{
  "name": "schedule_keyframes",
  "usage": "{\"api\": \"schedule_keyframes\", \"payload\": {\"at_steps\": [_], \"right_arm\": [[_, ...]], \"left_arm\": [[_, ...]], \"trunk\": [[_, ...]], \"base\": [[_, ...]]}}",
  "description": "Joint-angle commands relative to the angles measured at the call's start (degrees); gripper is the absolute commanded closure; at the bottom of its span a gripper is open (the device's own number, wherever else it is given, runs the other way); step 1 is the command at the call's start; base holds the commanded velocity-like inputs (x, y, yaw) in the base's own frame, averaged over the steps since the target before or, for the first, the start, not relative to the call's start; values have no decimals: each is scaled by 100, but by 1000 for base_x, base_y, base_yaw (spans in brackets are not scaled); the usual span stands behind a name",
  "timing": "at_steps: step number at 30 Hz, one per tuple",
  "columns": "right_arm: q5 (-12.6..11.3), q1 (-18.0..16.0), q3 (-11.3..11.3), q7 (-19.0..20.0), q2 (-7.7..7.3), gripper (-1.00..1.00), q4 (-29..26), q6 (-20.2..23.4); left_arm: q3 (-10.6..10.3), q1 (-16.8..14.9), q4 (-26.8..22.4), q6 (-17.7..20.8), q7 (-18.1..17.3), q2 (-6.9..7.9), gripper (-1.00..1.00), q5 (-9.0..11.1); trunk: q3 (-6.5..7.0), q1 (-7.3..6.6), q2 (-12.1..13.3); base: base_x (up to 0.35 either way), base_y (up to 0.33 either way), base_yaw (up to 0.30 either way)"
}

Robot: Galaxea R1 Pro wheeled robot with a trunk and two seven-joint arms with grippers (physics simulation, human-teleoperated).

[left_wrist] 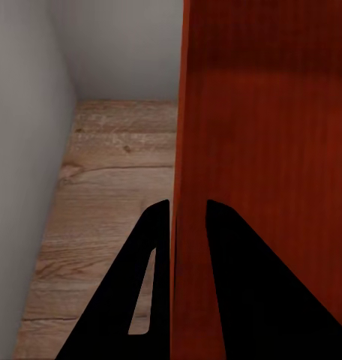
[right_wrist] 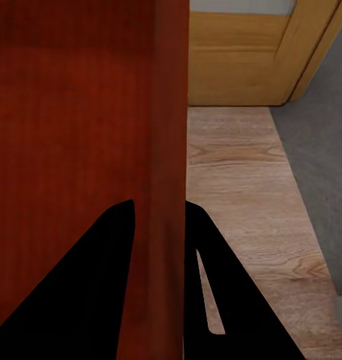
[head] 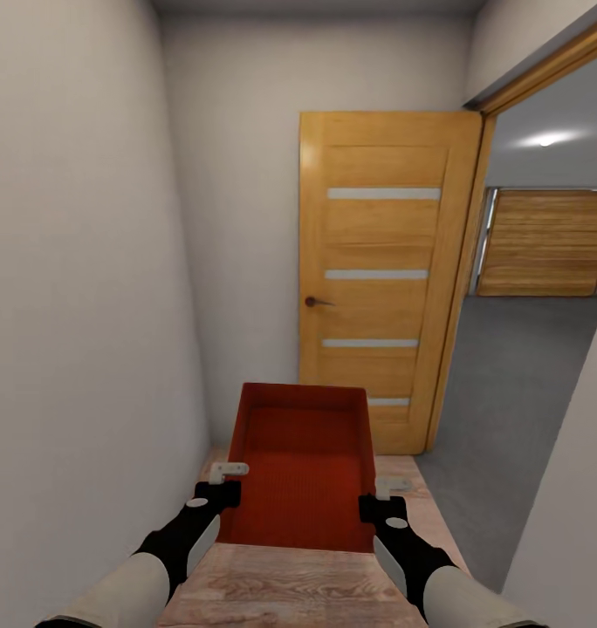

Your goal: Move the two storage containers from the living room to the garage. In the garage, place one container on the floor and stack the other container on top of it (either order is fine).

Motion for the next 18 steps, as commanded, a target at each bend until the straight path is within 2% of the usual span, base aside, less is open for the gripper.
{"api": "schedule_keyframes", "payload": {"at_steps": [1,4,9,18], "right_arm": [[-124,-6,-47,-21,-5,100,19,-18],[-124,-6,-47,-21,-5,100,19,-18],[-124,-6,-54,-21,-7,100,19,-15],[-124,-6,-51,-21,1,100,19,-10]], "left_arm": [[-25,-3,-35,-85,158,153,100,-47],[-25,-3,-48,-85,158,151,100,-48],[-26,-3,-71,-85,158,146,100,-50],[-26,-3,-83,-85,158,145,100,-51]], "trunk": [[-8,4,-5],[-8,4,-5],[-8,4,-5],[-8,4,-5]], "base": [[324,0,0],[249,0,0],[53,0,-26],[4,0,-219]]}}
